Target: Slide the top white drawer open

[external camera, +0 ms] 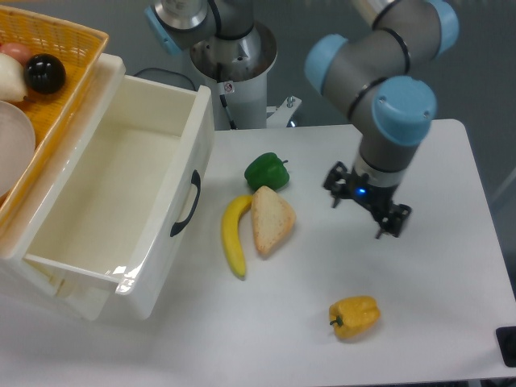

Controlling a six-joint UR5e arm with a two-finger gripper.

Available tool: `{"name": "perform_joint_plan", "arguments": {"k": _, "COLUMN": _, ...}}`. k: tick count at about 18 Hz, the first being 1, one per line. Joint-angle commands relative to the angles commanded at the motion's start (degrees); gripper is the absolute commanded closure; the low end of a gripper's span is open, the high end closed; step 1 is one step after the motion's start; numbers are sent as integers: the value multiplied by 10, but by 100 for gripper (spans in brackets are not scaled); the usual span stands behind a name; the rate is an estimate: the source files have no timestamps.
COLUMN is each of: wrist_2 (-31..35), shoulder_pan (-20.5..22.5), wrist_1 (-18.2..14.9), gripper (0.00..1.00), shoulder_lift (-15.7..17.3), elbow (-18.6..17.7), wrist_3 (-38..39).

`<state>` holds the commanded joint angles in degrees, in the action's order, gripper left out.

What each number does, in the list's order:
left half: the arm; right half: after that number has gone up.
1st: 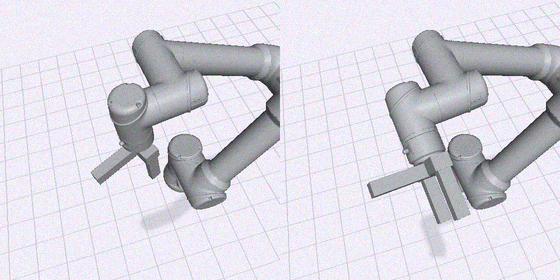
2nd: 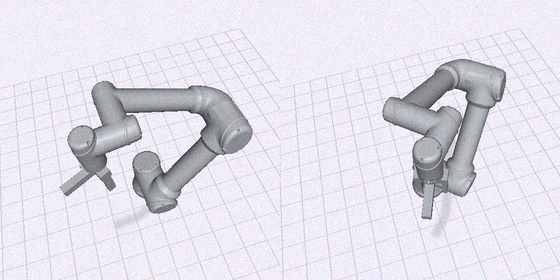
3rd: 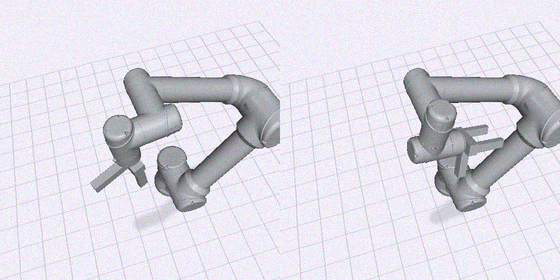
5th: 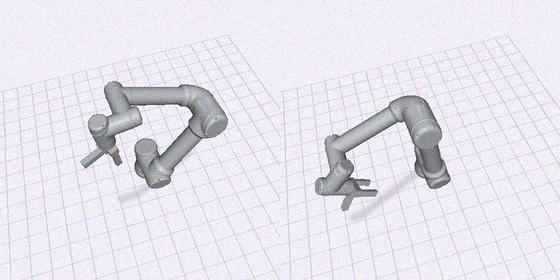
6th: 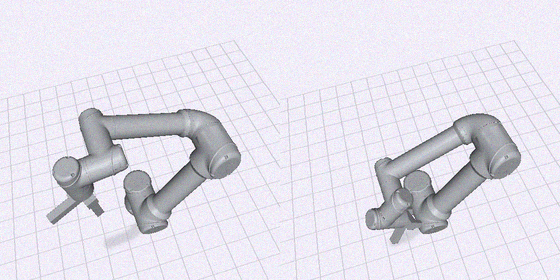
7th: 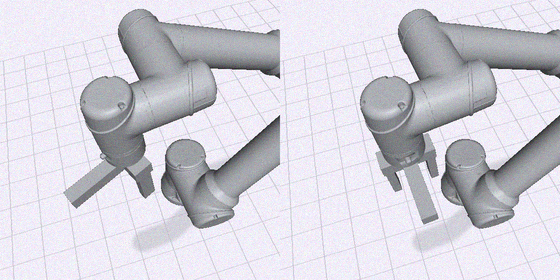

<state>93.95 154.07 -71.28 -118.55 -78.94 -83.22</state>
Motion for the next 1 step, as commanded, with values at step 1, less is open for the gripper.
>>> {"name": "perform_joint_plan", "arguments": {"k": 1, "wrist_2": -1, "shoulder_pan": 7, "wrist_1": -1, "gripper": 0, "shoulder_lift": -13, "elbow": 16, "wrist_3": -4}}
